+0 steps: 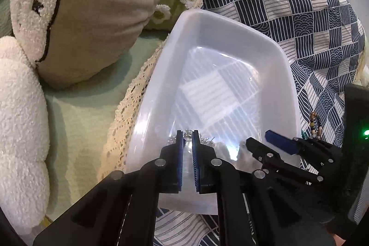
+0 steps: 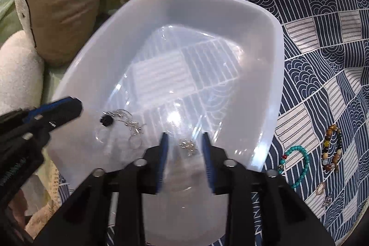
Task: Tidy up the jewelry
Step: 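Carry both held pieces into the white tray and open both grippers, then move both open grippers back over the jewelry on the cloth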
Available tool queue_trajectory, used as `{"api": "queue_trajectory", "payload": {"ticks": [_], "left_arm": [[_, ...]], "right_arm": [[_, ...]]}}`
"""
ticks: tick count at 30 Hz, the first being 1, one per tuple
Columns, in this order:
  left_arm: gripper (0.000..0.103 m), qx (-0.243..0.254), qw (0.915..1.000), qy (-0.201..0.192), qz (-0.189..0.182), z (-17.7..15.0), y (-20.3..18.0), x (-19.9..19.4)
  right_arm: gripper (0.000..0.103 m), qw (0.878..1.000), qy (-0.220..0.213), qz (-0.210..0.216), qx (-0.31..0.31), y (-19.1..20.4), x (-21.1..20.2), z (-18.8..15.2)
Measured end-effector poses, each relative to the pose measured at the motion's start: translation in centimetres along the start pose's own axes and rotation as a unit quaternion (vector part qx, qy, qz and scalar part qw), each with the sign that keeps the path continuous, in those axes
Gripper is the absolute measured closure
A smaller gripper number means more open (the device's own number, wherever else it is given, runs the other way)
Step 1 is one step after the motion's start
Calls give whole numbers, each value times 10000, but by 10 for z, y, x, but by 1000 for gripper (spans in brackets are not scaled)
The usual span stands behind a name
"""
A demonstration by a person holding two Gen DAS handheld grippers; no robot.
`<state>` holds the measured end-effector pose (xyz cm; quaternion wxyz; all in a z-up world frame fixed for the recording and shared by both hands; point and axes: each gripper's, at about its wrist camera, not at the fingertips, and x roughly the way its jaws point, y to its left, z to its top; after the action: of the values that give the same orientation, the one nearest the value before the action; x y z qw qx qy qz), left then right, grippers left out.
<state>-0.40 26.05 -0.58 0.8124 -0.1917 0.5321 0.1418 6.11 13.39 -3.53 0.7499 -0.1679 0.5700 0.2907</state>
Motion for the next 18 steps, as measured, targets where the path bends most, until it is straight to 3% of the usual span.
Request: {"api": "queue_trajectory", "payload": {"ticks": [3, 6, 7, 8, 11, 14, 18], "left_arm": [[87, -35, 10000, -70, -30, -2, 1, -6], [71, -48, 9997, -242, -69, -3, 0, -17], [59, -24, 9994, -339, -88, -4, -1, -24], [48, 17, 9990, -419, -121, -6, -3, -29], [37, 150, 9977, -607, -281, -11, -14, -45], [27, 202, 9962, -593, -610, -18, -28, -55], [19, 277, 9903, -417, -1297, -30, -59, -63]], "right_arm": [[63, 9999, -94, -47, -5, 0, -10, -1], [63, 9996, -268, -31, 25, -9, -31, -4], [62, 9992, -396, -66, -13, -16, -46, -6], [55, 9987, -501, -114, -37, -23, -58, -8], [33, 9961, -811, -358, -54, -51, -91, -16], [27, 9936, -962, -572, 158, -96, -114, -29], [23, 9921, -918, -497, 690, -155, -124, -54]]}}
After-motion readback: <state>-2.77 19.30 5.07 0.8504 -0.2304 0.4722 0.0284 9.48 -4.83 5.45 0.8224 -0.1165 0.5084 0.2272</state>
